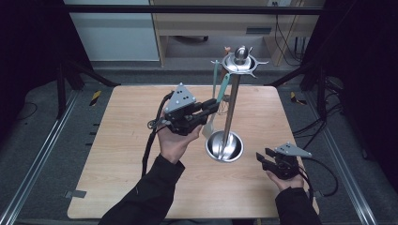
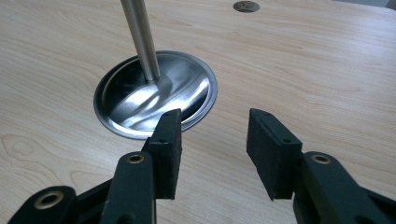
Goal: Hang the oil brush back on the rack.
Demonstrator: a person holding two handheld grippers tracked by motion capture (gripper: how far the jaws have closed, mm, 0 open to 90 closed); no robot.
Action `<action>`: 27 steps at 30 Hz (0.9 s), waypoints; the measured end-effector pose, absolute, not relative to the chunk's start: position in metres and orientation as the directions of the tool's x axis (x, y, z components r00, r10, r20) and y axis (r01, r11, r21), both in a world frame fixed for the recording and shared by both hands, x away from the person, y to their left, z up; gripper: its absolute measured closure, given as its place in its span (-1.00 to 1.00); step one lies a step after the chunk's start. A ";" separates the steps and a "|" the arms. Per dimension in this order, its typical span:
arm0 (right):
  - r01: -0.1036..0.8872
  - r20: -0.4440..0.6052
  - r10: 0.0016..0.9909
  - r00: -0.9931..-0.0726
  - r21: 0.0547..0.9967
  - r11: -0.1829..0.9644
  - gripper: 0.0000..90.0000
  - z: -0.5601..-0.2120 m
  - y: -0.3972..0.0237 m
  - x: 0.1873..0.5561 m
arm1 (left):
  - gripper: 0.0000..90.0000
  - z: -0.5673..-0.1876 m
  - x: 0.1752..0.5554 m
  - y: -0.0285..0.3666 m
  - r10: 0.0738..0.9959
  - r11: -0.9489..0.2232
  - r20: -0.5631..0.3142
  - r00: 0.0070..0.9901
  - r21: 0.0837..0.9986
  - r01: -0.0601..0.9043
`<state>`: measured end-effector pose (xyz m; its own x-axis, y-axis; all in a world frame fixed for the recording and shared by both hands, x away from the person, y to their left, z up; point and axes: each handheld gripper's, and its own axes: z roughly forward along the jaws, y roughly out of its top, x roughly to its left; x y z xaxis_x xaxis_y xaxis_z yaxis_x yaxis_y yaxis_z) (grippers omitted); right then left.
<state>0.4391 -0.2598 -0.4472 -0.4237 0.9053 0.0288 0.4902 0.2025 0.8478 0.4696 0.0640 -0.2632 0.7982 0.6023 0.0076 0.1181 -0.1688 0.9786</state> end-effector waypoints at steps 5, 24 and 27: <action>0.493 0.033 0.905 -0.423 0.847 0.200 0.23 -0.447 -0.259 0.439 | 1.00 -0.265 0.472 0.059 0.607 -0.155 0.011 0.794 0.982 0.105; 0.490 0.019 0.908 -0.419 0.847 0.208 0.21 -0.448 -0.261 0.439 | 1.00 -0.311 0.480 0.104 0.663 -0.257 -0.008 0.749 0.937 0.238; 0.492 0.022 0.909 -0.416 0.846 0.205 0.18 -0.448 -0.260 0.439 | 1.00 -0.323 0.481 0.118 0.672 -0.271 -0.012 0.740 0.927 0.261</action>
<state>0.4393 -0.2600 -0.4484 -0.4164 0.9089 0.0217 0.4918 0.2051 0.8462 0.4806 0.1183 -0.3230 0.7405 0.6720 -0.0120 0.2608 -0.2708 0.9267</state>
